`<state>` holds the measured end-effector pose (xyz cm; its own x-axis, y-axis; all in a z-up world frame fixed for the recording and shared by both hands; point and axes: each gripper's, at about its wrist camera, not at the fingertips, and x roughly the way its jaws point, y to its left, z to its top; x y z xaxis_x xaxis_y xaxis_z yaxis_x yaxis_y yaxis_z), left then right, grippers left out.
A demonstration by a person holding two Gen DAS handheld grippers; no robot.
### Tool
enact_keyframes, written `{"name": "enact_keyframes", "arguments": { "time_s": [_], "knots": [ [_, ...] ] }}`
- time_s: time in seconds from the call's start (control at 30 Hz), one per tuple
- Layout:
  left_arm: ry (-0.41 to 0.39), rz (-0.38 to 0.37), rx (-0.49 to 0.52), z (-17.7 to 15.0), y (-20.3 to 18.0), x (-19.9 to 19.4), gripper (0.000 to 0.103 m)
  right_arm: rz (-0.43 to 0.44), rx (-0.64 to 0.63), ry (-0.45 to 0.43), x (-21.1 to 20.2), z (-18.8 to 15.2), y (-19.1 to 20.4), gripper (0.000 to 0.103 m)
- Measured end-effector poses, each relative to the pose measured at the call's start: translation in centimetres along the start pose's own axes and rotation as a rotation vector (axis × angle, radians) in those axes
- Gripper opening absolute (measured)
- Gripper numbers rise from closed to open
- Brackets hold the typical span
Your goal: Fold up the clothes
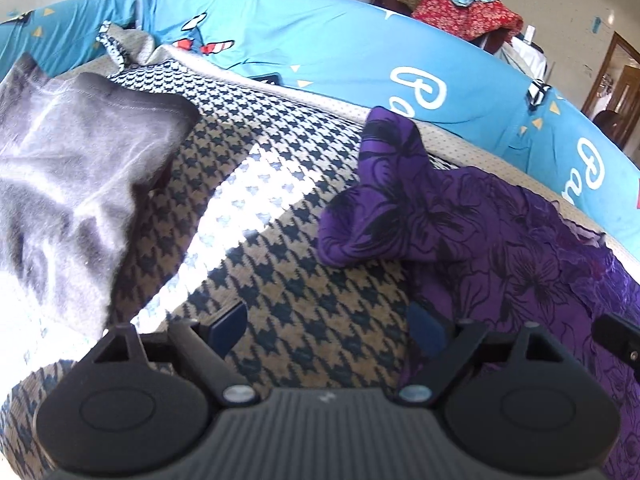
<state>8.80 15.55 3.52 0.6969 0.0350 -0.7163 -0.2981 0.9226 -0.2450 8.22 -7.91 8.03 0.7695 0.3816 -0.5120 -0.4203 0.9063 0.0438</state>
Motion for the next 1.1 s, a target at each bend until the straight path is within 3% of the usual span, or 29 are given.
{"name": "enact_keyframes", "arguments": {
  "time_s": [0.33, 0.57, 0.73, 0.87, 0.93, 1.1],
  "knots": [
    [0.038, 0.046, -0.04, -1.3, 1.4, -0.5, 0.092, 0.225, -0.122, 0.039, 6.1, 5.7, 5.2, 0.009],
    [0.054, 0.047, -0.096, -0.8, 2.4, -0.6, 0.094, 0.335, -0.216, 0.112, 10.6, 7.0, 9.1, 0.009],
    [0.066, 0.042, -0.111, -0.6, 2.4, -0.4, 0.097, 0.303, -0.246, 0.15, 14.3, 6.9, 10.7, 0.009],
    [0.072, 0.032, -0.129, -0.5, 2.6, -0.4, 0.097, 0.15, -0.278, 0.173, 16.2, 6.5, 9.9, 0.007],
    [0.076, 0.026, -0.138, -0.5, 2.7, -0.4, 0.098, 0.09, -0.217, 0.173, 16.4, 6.2, 7.7, 0.0],
    [0.084, 0.021, -0.147, -0.5, 2.7, -0.3, 0.099, 0.029, 0.007, 0.19, 16.1, 4.5, 2.1, 0.0]
  ]
}}
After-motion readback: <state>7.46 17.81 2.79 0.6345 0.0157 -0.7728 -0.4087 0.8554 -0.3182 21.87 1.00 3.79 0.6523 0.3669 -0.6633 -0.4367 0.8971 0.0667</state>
